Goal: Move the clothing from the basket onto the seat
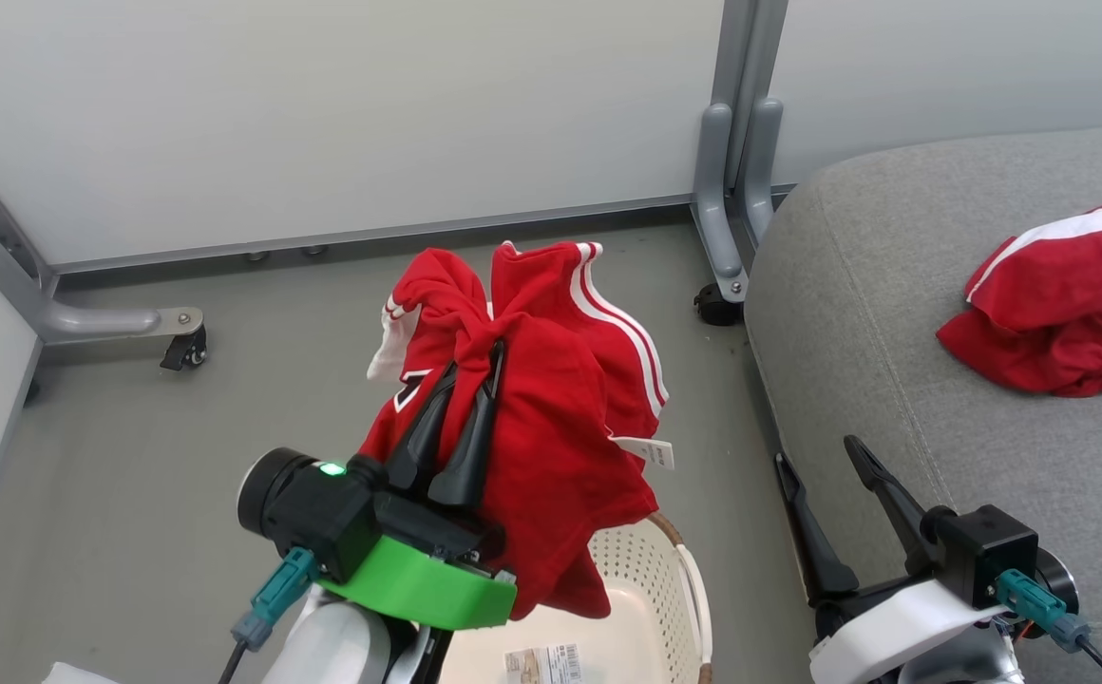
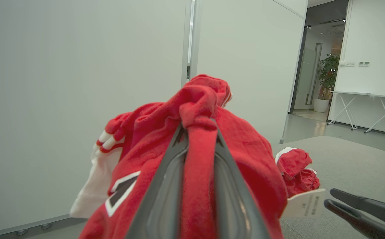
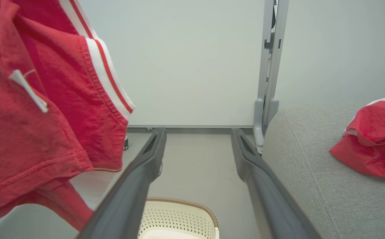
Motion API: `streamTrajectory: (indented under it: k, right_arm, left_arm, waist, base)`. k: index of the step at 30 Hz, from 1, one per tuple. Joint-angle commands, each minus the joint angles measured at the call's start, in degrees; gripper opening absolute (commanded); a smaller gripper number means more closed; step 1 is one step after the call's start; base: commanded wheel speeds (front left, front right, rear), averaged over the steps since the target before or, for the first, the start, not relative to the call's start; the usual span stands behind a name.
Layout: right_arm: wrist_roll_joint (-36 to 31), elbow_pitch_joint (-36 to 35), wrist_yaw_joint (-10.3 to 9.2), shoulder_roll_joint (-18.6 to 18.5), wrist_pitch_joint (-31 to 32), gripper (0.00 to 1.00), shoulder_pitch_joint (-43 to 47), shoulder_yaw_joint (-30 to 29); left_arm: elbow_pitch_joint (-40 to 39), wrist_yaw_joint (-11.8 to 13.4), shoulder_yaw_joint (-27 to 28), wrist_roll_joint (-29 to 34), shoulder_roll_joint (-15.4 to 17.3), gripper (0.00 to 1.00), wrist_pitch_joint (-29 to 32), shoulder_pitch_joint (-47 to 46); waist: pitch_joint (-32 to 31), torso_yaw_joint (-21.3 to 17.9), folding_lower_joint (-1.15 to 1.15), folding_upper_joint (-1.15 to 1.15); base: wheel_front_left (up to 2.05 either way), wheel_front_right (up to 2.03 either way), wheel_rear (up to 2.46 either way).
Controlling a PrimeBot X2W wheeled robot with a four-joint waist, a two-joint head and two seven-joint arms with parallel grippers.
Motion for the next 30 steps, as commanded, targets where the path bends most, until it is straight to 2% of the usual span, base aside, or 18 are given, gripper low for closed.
streamTrajectory:
  k: [1,10,15,22,30]
  right_arm:
    - [0.5,-0.2,0.00,-0.2,0.0,1.00,1.0,0.1]
    - [1.0,0.0,0.00,-0.2,0.2,1.00,1.0,0.7]
    - [0.2,-0.1,0.00,-0.2,0.8,1.00,-0.1,3.2]
    - [5.5,0.6,0.00,-5.1,2.7,1.00,-5.3,16.3]
    - [12.0,4.1,0.00,-9.3,2.1,1.00,-15.5,27.3]
  left_arm:
    - [-0.2,0.2,0.1,0.2,0.5,0.00,-0.2,0.8]
    - [-1.0,0.2,-0.1,0.1,0.7,0.00,-0.2,1.0]
    - [-1.1,0.2,-0.4,0.0,0.9,0.00,-0.2,0.8]
    - [-1.2,0.2,-1.0,-0.2,0.9,0.00,-0.1,0.0]
    - [-0.8,-0.3,-2.2,-0.1,0.6,0.00,0.2,-0.7]
  waist:
    - [0.0,0.1,0.00,0.00]
    - [0.0,0.3,0.00,0.00]
    - [0.3,0.5,0.00,0.00]
    - [0.7,0.7,0.00,0.00]
    - [0.9,1.9,0.00,0.00]
  base:
    - [0.00,0.00,0.00]
    - [0.00,0.00,0.00]
    - [0.00,0.00,0.00]
    - [0.00,0.00,0.00]
    - [0.00,0.00,0.00]
